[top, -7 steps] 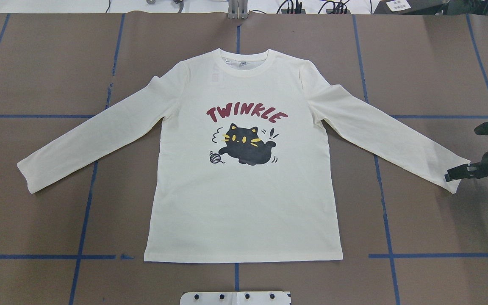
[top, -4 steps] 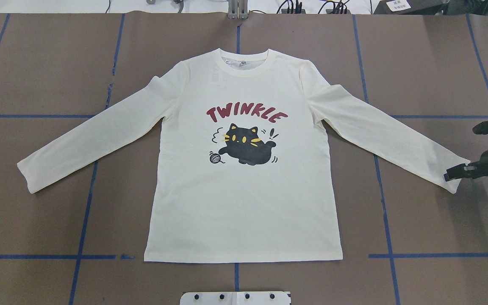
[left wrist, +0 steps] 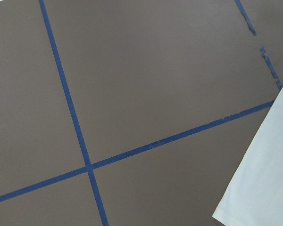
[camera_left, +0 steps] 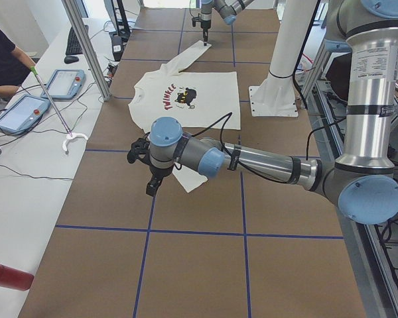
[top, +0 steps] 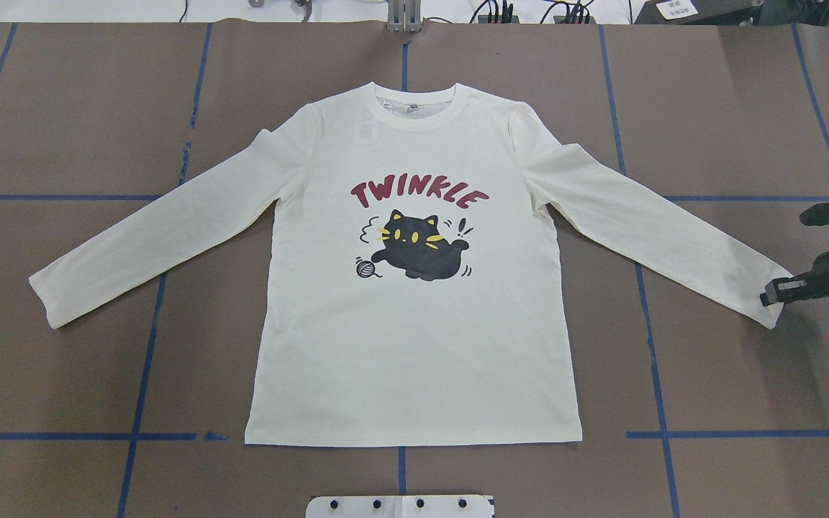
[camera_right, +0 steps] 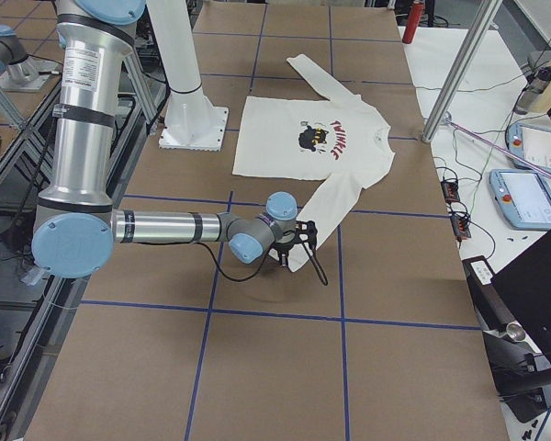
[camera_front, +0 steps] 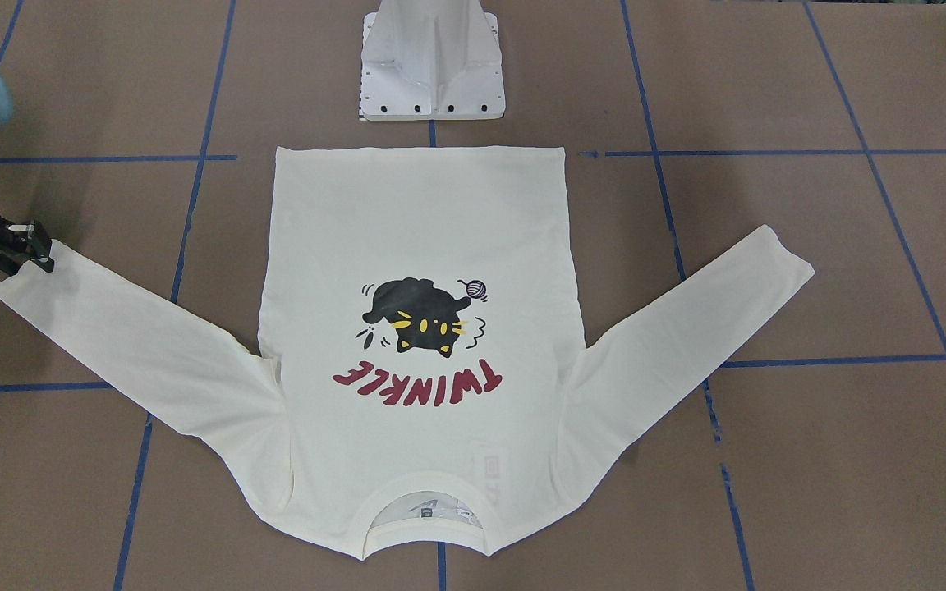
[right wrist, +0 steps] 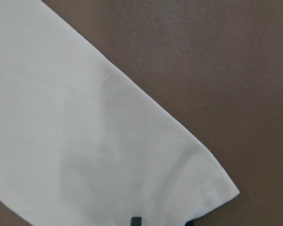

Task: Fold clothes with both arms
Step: 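Lower the right gripper onto the nearest sleeve cuff and grasp it, then lift the cuff with the right gripper and fold the sleeve across the chest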

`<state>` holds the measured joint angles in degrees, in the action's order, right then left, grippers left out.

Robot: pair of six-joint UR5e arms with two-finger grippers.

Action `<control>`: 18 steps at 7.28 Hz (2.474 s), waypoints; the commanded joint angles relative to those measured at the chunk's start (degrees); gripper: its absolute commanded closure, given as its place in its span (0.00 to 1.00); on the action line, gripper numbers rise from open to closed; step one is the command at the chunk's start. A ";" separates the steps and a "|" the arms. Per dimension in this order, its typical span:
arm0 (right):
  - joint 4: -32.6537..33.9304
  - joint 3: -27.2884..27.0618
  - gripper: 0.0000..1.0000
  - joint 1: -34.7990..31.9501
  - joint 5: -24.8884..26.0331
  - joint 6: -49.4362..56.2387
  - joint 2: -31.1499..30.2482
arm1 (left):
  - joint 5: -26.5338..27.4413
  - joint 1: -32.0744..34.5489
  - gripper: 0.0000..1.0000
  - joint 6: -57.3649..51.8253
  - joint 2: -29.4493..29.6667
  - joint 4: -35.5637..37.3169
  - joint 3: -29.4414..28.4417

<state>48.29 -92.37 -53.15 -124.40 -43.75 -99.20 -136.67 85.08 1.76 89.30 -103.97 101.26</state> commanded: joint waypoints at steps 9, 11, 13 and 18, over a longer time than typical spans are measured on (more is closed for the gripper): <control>-0.21 -0.38 1.00 -2.75 -4.71 -25.55 22.85 | -3.34 0.00 0.00 0.35 0.26 -0.09 -0.09; -0.39 6.65 1.00 -2.57 -5.93 -31.10 37.96 | -3.25 0.00 0.00 0.35 0.17 -0.09 -0.27; -1.00 13.84 1.00 -1.87 -4.02 -32.10 51.31 | -3.16 0.00 0.00 0.26 0.17 -0.09 -1.14; -13.05 32.51 1.00 15.96 21.92 -32.37 67.12 | -3.25 0.00 0.00 0.44 0.17 -4.92 -5.72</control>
<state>36.14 -61.72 -40.94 -107.00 -76.10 -33.08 -139.92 85.08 2.16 89.54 -108.40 95.94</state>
